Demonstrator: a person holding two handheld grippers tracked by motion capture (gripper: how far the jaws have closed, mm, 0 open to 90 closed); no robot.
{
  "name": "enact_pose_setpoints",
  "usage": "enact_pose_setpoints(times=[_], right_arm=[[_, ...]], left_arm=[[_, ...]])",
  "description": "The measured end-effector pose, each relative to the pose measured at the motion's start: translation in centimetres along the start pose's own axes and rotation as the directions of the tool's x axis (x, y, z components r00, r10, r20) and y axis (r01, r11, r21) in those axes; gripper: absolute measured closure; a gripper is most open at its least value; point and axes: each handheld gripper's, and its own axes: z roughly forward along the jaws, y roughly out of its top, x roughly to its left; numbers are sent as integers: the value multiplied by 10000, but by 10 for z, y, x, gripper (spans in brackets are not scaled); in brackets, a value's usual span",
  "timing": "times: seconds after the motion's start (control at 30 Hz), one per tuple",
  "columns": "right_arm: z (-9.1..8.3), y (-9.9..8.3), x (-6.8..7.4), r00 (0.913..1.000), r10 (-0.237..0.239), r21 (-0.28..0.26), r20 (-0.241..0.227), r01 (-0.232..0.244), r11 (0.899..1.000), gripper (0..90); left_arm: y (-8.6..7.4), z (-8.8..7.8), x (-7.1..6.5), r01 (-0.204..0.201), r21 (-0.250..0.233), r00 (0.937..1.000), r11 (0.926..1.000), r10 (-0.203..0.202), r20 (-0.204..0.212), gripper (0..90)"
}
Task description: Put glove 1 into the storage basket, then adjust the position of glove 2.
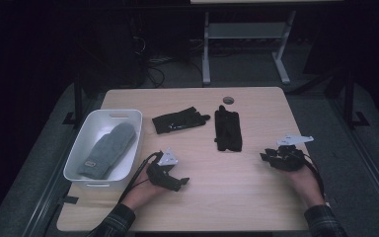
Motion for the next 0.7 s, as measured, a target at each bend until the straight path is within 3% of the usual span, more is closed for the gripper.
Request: enact_pose_setpoints(times=[0.17, 0.3, 0.43, 0.7], right_arm=[[9, 20, 2, 9993, -29, -99, -375, 25, 9999, 900], [19, 36, 2, 9983, 26, -228, -590, -40, 9997, 900], [32, 50, 5, 9976, -211, -378, -660, 186, 9991, 900], [66, 63, 13, 9957, -244, 37, -892, 249, 9997, 900]], left_arm=[[0, 0, -1, 38, 44, 10000, 10000, -38, -46, 125], [1, 0, -1, 58, 20, 10000, 10000, -58, -72, 125], [1, 1, -1, 73, 28, 10000, 10000, -73, -59, 125], [1, 1, 0, 55, 26, 10000, 10000, -55, -26, 125]])
